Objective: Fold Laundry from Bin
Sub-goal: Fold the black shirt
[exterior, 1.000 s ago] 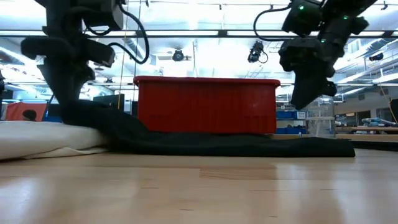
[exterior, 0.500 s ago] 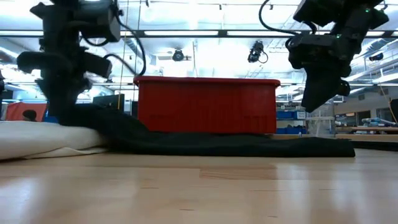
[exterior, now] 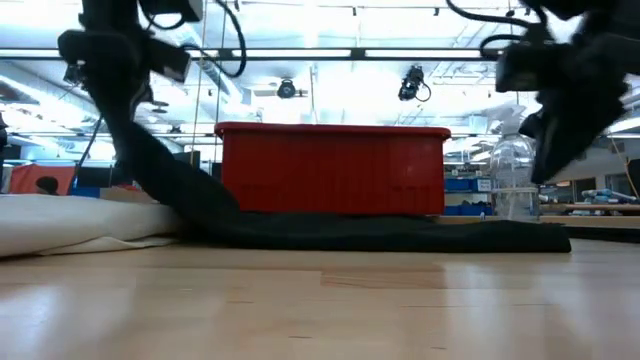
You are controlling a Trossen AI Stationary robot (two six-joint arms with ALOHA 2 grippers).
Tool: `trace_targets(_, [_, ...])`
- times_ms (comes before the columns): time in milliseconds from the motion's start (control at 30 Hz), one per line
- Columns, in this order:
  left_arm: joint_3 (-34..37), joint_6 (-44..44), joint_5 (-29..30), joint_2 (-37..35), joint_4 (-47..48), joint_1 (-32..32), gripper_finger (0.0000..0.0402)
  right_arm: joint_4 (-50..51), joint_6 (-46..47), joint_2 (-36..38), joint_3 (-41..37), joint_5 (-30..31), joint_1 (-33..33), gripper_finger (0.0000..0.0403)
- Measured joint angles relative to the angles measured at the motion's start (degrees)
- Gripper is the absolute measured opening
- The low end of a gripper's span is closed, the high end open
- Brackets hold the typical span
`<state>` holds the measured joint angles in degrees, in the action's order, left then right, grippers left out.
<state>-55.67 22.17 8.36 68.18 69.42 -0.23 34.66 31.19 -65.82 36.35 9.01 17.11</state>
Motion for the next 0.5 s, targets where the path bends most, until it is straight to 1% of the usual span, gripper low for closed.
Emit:
trace_targets(100, [-1.93,-0.75,0.99,-0.04,1.10,0.00,0.0003,-5.38,-3.12,-1.97,-3.35,2.28,2.74,0.0147])
trace_targets(200, [-2.40,-0.74,0.98,-0.02,1.39,0.00,0.0002,-11.56,-3.16,-4.75,-6.66,3.78,3.51,0.0193])
trace_targets(300, [-2.42,-0.61,0.98,-0.02,1.97,0.00,0.0002,-12.70,-2.48,-8.09,-8.07,7.19,3.30,0.0229])
trace_targets(367, [-2.42,-0.59,0.98,-0.02,2.55,0.00,0.0001,-12.72,-2.84,-10.55,-8.31,10.68,2.89,0.0233])
trace_targets(400, [-2.43,-0.58,0.98,-0.02,2.97,0.00,0.0001,-13.01,-3.08,-11.70,-8.30,11.66,2.56,0.0229])
trace_targets(433, [-2.43,-0.73,0.98,-0.02,3.37,0.00,0.0001,-13.60,-3.93,-12.76,-8.12,11.92,2.21,0.0221])
trace_targets(500, [-2.44,-0.79,0.97,-0.02,4.36,0.00,0.0001,-15.21,-6.06,-14.65,-8.01,10.30,1.10,0.0190])
